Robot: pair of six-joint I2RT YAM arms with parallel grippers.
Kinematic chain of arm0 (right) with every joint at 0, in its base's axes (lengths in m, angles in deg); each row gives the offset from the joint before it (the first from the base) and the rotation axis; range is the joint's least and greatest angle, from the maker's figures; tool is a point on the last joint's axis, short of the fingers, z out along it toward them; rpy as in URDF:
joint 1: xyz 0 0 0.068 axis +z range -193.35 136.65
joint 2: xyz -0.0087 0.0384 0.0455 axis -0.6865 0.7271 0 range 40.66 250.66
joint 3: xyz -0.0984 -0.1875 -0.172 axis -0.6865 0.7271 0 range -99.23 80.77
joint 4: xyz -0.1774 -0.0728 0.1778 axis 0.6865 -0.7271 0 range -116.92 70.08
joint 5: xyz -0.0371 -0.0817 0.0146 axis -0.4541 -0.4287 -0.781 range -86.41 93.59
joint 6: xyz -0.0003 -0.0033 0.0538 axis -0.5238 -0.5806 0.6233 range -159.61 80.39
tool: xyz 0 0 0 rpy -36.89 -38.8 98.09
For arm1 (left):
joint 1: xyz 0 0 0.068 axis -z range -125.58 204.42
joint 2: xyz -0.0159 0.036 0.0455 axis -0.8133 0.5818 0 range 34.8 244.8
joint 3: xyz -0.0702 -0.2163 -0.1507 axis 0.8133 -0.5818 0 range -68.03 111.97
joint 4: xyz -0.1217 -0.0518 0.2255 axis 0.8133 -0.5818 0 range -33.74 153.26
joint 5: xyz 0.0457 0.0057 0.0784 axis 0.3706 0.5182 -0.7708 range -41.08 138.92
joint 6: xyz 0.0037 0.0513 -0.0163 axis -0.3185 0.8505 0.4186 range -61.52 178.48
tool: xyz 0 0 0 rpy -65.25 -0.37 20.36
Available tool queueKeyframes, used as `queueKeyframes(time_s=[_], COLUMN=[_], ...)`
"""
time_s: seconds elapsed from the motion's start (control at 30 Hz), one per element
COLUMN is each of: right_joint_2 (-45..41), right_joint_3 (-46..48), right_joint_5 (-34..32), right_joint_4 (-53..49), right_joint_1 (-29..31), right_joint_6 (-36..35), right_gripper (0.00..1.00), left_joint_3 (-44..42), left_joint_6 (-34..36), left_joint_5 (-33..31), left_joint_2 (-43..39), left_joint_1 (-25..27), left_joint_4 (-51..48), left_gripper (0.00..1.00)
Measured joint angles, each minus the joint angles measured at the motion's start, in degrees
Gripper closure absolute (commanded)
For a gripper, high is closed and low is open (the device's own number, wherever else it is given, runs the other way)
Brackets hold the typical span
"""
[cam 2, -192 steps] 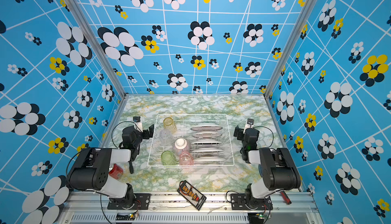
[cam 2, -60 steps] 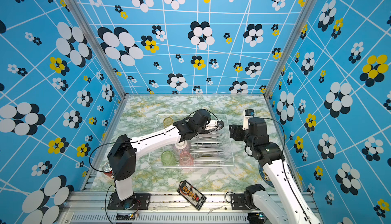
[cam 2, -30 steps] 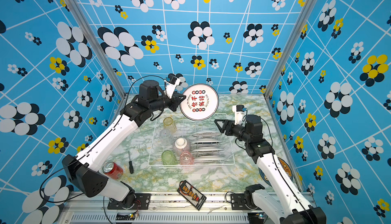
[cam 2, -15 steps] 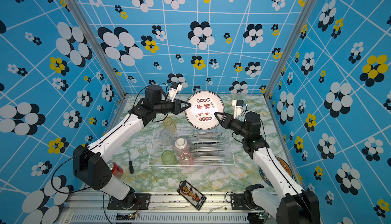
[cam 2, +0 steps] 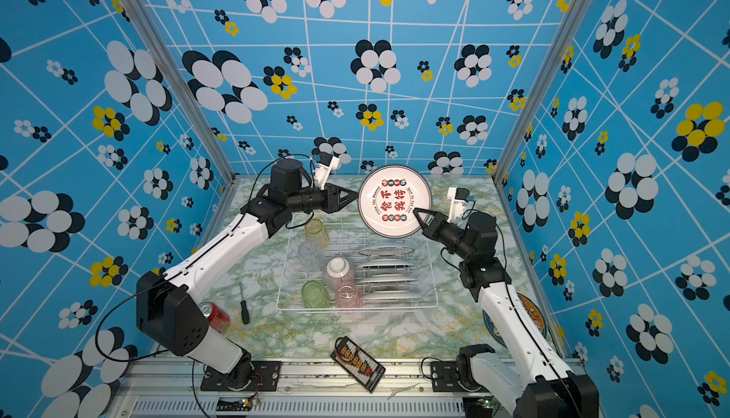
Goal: Unload the mixed dishes from the dish rack
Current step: 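Grasp the plate's rim with the right gripper while the left gripper holds it, then open the left gripper and carry the plate down beside the rack with the right gripper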
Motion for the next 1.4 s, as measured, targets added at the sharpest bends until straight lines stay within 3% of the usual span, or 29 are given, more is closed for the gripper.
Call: queueKeyframes(time_s=[0.17,0.47,0.63,0.87,1.17,1.4], right_joint_2=[-4.22,-1.75,6.01,17.81,25.70,31.82], right_joint_3=[-0.85,-2.49,0.22,3.63,3.63,3.39], right_joint_5=[-6.80,-17.49,-18.34,-12.85,-7.80,-5.35], right_joint_4=[-9.62,-22.05,-20.20,-14.14,-8.13,-5.70], right_joint_1=[-10.62,-24.72,-26.08,-26.12,-26.12,-26.16], right_joint_6=[-1.46,-6.27,-6.34,-2.91,-1.38,-0.57], right_gripper=[1.00,1.00,1.00,1.00,1.00,0.87], left_joint_3=[-6.49,-7.72,-7.41,-5.11,-3.23,-2.05], left_joint_6=[6.03,18.56,22.71,26.49,28.92,30.36], left_joint_5=[-10.25,-27.10,-31.12,-34.23,-36.85,-39.17], left_joint_2=[-5.22,-8.98,-7.02,-2.64,-1.09,0.50], left_joint_1=[1.09,12.35,15.08,17.99,19.78,21.33], left_joint_4=[-4.39,-10.34,-11.02,-12.28,-13.40,-14.82], left_gripper=[0.65,0.67,0.65,0.62,0.59,0.58])
